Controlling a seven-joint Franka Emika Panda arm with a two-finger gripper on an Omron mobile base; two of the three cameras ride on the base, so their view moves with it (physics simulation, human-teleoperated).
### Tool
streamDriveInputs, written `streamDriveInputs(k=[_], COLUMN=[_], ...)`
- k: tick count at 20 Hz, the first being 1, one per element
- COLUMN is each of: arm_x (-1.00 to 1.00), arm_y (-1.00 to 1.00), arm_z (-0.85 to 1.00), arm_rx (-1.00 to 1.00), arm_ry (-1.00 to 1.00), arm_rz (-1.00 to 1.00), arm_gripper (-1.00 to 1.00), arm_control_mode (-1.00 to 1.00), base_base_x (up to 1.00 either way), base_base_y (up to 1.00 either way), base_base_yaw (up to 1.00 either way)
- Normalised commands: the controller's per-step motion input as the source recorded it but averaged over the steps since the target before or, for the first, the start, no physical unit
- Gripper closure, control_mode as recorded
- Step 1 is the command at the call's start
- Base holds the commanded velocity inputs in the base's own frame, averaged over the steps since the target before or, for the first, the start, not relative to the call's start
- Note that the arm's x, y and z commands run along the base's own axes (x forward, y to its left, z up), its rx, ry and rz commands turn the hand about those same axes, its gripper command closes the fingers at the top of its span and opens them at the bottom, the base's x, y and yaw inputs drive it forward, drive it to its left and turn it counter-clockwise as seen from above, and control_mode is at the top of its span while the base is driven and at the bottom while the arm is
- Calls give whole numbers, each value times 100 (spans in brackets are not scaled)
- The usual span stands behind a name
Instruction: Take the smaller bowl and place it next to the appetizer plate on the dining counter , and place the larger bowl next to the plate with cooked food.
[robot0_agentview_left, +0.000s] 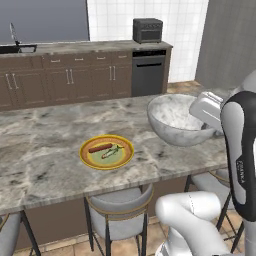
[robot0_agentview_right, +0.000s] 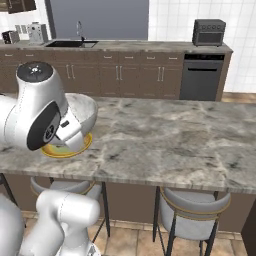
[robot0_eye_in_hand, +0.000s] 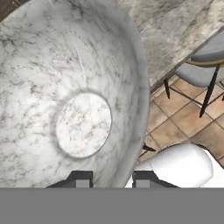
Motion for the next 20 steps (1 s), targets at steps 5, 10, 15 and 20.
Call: streamDriveInputs(k=[5,10,15,20], arm_x=[31,24,23,34], arm_y=[-19,-17,-20,-5], arm_z=[-8,-3,-14,-23], arm_rx=[11,0,0,0], arm_ry=[4,9,6,3], arm_rz=[0,0,0,0], arm_gripper=[100,100,100,100], arm_control_mode=[-100,-100,-100,-100], base_base_x=[0,0,0,0], base_base_y=[0,0,0,0], base_base_yaw=[0,0,0,0])
